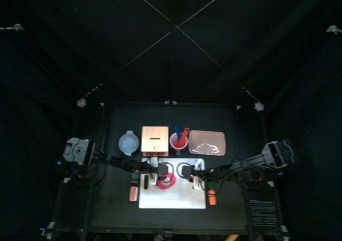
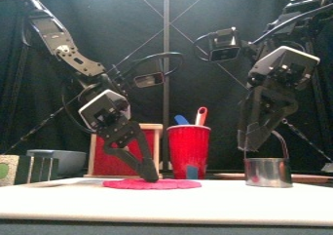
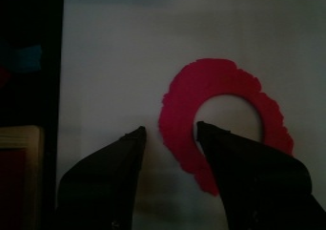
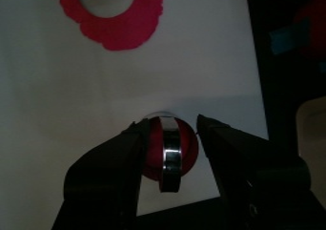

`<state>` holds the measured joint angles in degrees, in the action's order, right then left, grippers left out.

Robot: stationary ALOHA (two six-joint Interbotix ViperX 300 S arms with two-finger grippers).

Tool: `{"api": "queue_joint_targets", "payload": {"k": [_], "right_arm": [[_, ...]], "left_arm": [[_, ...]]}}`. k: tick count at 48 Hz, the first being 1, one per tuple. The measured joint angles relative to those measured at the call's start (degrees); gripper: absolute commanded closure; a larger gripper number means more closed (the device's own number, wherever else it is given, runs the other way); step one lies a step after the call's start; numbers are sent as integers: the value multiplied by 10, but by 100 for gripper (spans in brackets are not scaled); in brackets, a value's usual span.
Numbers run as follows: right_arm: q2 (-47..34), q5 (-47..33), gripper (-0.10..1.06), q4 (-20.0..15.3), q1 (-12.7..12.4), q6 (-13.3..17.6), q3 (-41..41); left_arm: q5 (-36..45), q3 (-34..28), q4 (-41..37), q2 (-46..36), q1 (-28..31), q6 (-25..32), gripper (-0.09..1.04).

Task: Get the cutter from the drawer then cut the dough then place the extra dough in the bowl
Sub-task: Place the extra dough in the bowl

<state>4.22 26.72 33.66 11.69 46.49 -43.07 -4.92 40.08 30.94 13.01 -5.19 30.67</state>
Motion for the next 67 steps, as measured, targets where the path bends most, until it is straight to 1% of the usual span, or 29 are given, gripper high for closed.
{"api": "queue_joint_targets", "payload": {"k": [10, 17, 25, 33, 37, 42, 47, 51, 59, 67], "right_arm": [[-3, 0, 16, 0, -1, 0, 0], [-3, 0, 16, 0, -1, 0, 0], [-3, 1, 16, 0, -2, 0, 0], [-3, 2, 16, 0, -3, -1, 0], [-3, 4, 16, -1, -3, 0, 0], [-3, 4, 16, 0, -3, 0, 0], [-3, 5, 16, -1, -3, 0, 0], [-3, 5, 16, -1, -4, -1, 0], [-5, 4, 16, -1, -4, 0, 0], [-10, 5, 16, -1, -4, 0, 0]], "left_arm": [[24, -13, -8, 12, -5, 4, 36], [31, -14, -19, 15, -7, 2, 45], [31, -14, -25, 10, -11, 2, 46], [43, -10, -25, -21, -26, -2, 46], [43, -10, -25, -64, -39, 0, 46], [38, -6, -26, -127, -40, 2, 46], [25, 19, -33, -186, -33, 0, 46], [10, 52, -38, -236, -19, 4, 46], [-14, 126, -39, -346, 42, 0, 46], [-14, 198, -40, -481, 129, 1, 46]]}}
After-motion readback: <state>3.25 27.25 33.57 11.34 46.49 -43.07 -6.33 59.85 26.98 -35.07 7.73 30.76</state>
